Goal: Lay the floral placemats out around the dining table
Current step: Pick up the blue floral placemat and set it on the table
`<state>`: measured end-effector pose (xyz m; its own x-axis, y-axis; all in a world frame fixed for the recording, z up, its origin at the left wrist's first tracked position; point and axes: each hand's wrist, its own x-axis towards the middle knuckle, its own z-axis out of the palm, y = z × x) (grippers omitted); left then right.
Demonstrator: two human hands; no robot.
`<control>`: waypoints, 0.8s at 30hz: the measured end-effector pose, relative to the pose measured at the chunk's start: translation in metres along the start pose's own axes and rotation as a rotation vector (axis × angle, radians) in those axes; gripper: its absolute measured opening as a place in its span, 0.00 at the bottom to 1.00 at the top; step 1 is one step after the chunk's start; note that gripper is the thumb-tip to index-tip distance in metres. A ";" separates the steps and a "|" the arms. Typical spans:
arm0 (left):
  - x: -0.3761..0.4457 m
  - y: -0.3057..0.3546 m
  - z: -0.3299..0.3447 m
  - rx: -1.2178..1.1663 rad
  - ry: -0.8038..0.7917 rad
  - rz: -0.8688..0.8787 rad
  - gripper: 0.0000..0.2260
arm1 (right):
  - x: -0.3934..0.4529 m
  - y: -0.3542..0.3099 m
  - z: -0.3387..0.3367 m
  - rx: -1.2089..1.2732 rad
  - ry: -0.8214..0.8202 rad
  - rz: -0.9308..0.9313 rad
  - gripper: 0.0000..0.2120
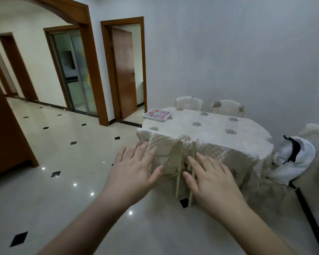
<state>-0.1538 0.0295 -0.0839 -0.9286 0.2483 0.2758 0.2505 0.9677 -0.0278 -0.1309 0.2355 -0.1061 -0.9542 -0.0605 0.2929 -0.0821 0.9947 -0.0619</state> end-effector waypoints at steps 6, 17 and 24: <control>0.026 -0.082 0.020 -0.031 -0.003 -0.062 0.30 | 0.065 -0.077 0.024 0.038 -0.019 -0.101 0.41; 0.072 -0.235 0.042 0.013 -0.023 -0.134 0.37 | 0.168 -0.211 0.055 0.039 -0.052 -0.197 0.45; 0.120 -0.275 0.064 0.015 -0.047 -0.151 0.41 | 0.232 -0.228 0.089 0.033 -0.052 -0.206 0.44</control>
<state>-0.3514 -0.2042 -0.1047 -0.9673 0.1012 0.2326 0.1031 0.9947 -0.0040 -0.3594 -0.0130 -0.1086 -0.9300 -0.2670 0.2527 -0.2851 0.9578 -0.0371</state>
